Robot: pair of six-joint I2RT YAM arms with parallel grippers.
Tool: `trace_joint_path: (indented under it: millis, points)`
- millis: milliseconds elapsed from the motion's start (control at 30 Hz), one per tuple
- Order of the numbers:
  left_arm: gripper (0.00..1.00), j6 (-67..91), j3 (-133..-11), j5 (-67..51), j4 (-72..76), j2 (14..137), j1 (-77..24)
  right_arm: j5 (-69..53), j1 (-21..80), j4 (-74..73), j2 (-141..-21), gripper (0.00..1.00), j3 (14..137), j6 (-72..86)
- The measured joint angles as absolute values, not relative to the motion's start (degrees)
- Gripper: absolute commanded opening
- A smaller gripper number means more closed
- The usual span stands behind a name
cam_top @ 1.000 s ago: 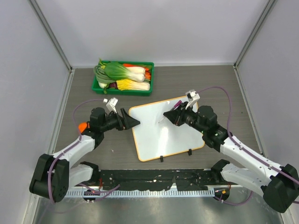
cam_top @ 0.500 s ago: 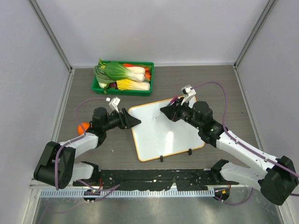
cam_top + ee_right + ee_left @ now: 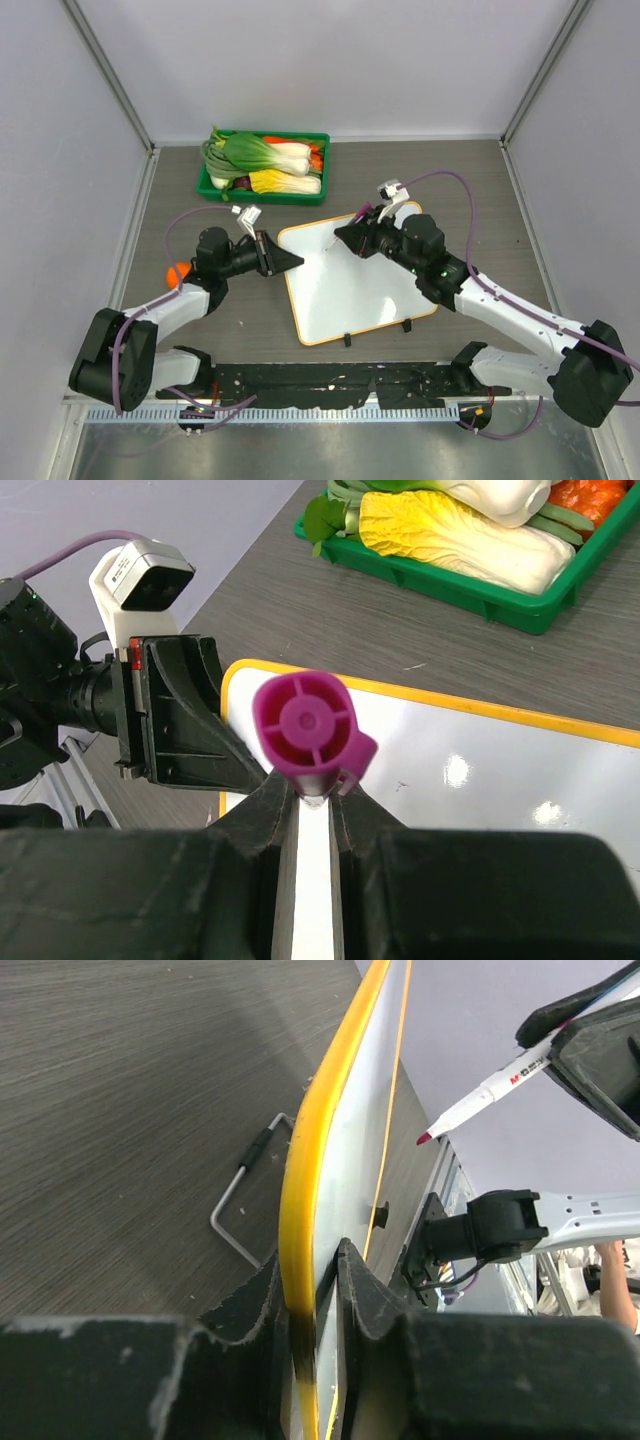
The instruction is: Write a sentence on the whiteboard
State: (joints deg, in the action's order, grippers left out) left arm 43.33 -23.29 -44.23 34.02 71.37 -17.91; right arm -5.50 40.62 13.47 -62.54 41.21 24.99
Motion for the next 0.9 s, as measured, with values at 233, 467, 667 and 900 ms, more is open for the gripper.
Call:
trace_joint_path:
  millis: [233,467,667,900]
  points:
    - [0.02,42.78,-23.42,-43.22,31.35,70.65,-18.33,-3.29,43.79,14.35,-62.92,0.01,41.34,23.35]
    - [0.00,40.66,-23.81,-41.47,27.81,69.19,-18.68,1.17,47.53,15.73,-62.92,0.01,41.34,21.06]
    - [0.00,40.01,-23.70,-41.36,27.81,68.82,-18.70,5.65,50.89,16.25,-64.31,0.01,41.74,18.48]
    - [0.00,39.99,-23.42,-41.45,28.80,69.25,-18.70,9.47,53.30,16.27,-66.94,0.00,43.16,16.16]
